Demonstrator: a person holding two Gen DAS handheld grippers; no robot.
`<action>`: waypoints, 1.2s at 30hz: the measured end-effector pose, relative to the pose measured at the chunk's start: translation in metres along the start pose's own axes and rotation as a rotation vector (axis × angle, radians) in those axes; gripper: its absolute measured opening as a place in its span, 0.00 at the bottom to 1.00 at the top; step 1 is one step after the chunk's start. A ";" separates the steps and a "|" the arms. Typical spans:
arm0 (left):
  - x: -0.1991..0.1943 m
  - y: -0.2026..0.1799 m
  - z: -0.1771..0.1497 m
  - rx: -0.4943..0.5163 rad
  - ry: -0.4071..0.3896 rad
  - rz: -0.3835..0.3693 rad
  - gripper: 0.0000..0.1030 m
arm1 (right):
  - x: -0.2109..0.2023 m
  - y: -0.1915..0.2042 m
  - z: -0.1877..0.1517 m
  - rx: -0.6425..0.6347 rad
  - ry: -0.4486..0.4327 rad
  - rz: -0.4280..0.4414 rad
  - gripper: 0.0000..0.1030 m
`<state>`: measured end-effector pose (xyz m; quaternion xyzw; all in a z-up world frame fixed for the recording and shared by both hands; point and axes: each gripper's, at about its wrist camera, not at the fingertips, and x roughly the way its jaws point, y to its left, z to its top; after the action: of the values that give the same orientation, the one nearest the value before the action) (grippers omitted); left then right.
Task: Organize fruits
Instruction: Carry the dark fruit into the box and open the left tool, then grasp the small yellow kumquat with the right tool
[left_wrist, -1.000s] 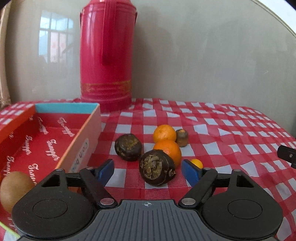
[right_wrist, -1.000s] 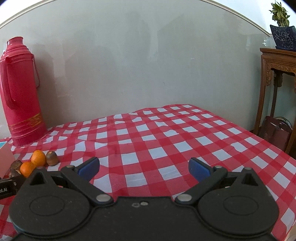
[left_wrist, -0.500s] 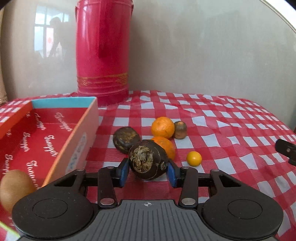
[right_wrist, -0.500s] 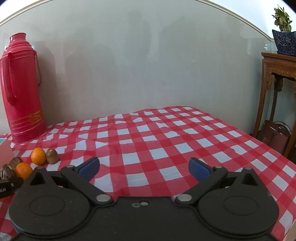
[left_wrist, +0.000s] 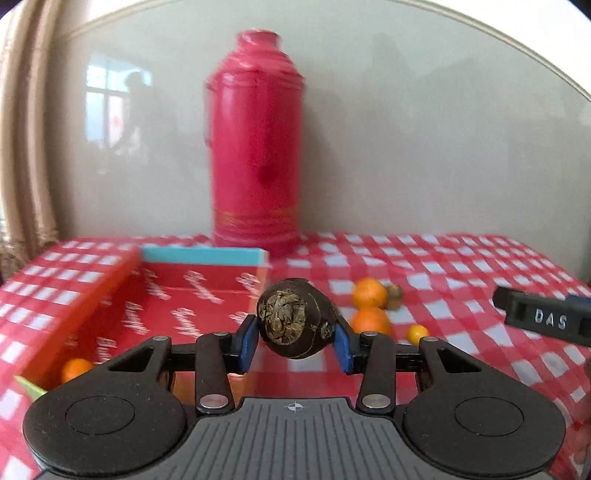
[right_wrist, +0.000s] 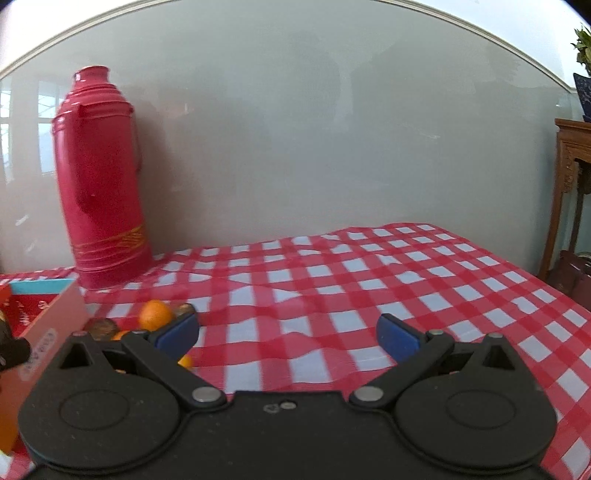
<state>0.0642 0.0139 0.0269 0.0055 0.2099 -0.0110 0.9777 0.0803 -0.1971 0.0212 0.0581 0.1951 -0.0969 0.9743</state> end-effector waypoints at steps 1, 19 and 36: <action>-0.003 0.007 0.001 -0.010 -0.006 0.012 0.42 | -0.001 0.004 0.000 -0.002 0.001 0.006 0.94; -0.015 0.103 -0.005 -0.122 -0.030 0.251 0.91 | -0.008 0.051 -0.004 -0.108 -0.010 0.076 0.94; -0.013 0.100 -0.008 -0.115 -0.008 0.244 0.91 | 0.007 0.054 -0.010 -0.181 0.077 0.117 0.65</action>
<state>0.0519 0.1144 0.0255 -0.0252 0.2041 0.1200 0.9713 0.0947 -0.1445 0.0136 -0.0151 0.2366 -0.0193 0.9713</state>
